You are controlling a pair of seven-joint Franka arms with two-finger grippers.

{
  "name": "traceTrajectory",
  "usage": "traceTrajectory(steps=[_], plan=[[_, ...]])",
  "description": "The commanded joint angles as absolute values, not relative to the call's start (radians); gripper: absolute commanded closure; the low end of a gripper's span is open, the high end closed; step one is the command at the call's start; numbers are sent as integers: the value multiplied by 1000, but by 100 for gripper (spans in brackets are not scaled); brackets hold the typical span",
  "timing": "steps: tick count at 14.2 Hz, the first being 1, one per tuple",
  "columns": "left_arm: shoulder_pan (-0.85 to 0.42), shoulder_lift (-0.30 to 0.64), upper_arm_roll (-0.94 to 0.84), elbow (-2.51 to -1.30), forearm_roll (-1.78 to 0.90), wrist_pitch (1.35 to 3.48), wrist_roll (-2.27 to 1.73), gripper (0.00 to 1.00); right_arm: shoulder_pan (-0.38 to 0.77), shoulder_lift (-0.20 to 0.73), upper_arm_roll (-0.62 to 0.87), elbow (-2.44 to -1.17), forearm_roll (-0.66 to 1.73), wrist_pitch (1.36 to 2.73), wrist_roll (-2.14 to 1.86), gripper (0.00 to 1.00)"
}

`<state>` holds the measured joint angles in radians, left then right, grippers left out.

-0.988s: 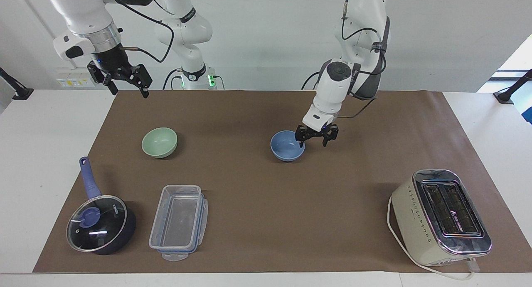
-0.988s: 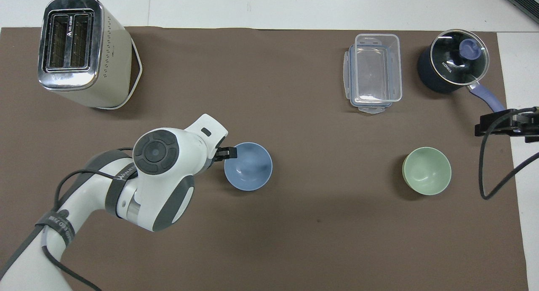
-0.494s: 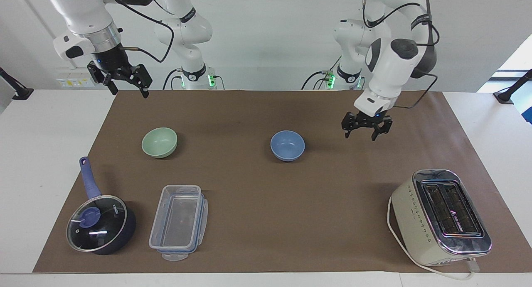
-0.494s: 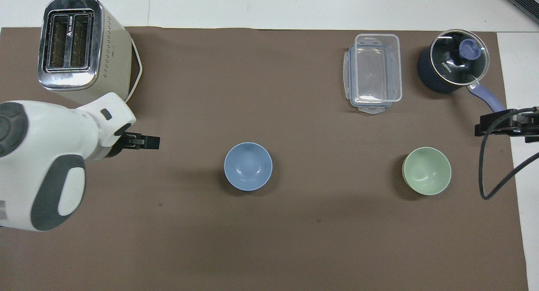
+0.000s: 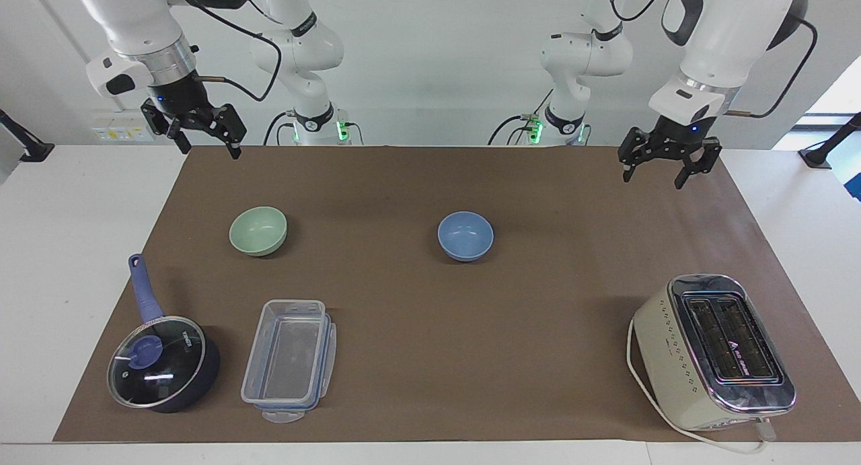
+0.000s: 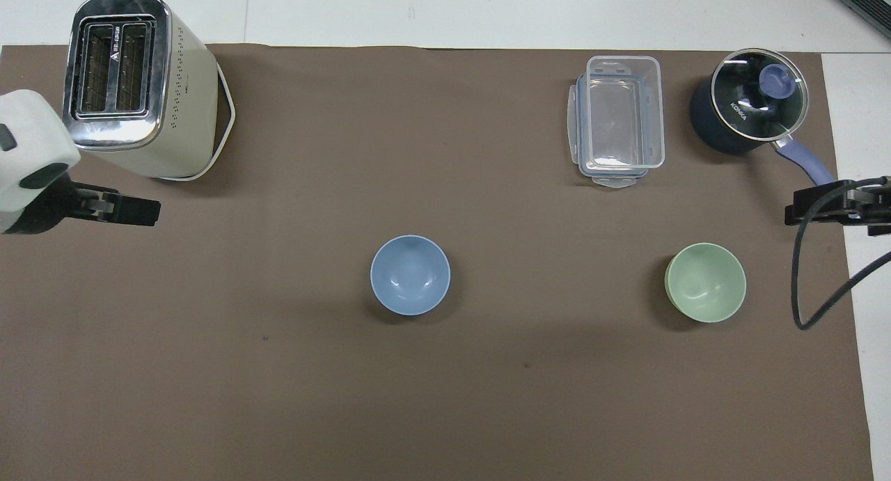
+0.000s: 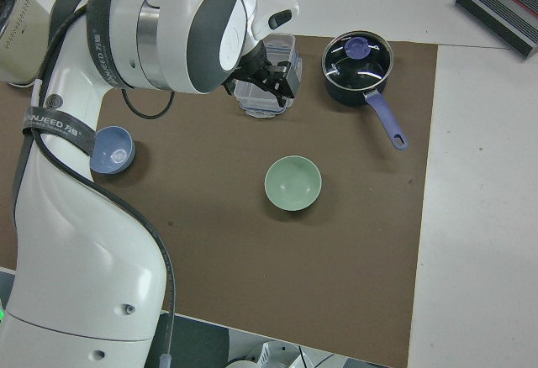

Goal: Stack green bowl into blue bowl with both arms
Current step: 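Release the blue bowl and withdraw the left gripper to rest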

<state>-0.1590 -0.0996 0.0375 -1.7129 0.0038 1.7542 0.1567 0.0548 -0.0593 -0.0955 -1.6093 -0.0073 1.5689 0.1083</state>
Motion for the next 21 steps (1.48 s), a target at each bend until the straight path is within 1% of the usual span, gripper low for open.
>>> traceTrajectory(steps=[1, 3, 7, 11, 14, 15, 17, 18, 21], plan=[[-121, -28, 28, -1557, 25, 1620, 204, 0, 49, -71, -94, -1617, -9, 1563, 100, 0], [-120, 3, 28, -1490, 25, 1569, 206, 0, 49, -71, -94, -1617, -9, 1563, 100, 0], [-118, 14, 34, -1456, 25, 1548, 206, 0, 49, -71, -94, -1617, -9, 1563, 100, 0], [-120, -5, 34, -1489, 12, 1552, 204, 0, 48, -71, -95, -1617, -9, 1560, 95, 0], [-109, 0, 34, -1493, -8, 1510, 193, 0, 57, -71, -94, -1635, -12, 1617, 84, 0], [-88, -6, 35, -1505, -9, 1490, 192, 0, 55, -72, -94, -1644, -11, 1632, 56, 0], [-77, -37, 35, -1548, -11, 1483, 189, 0, 45, -69, -94, -1651, -12, 1637, -4, 0], [-77, -37, 35, -1549, -11, 1482, 186, 0, 41, -63, -95, -1654, -21, 1647, -29, 0], [-77, -37, 35, -1549, -11, 1488, 141, 0, 25, -46, -95, -1742, -23, 1748, -44, 0]])
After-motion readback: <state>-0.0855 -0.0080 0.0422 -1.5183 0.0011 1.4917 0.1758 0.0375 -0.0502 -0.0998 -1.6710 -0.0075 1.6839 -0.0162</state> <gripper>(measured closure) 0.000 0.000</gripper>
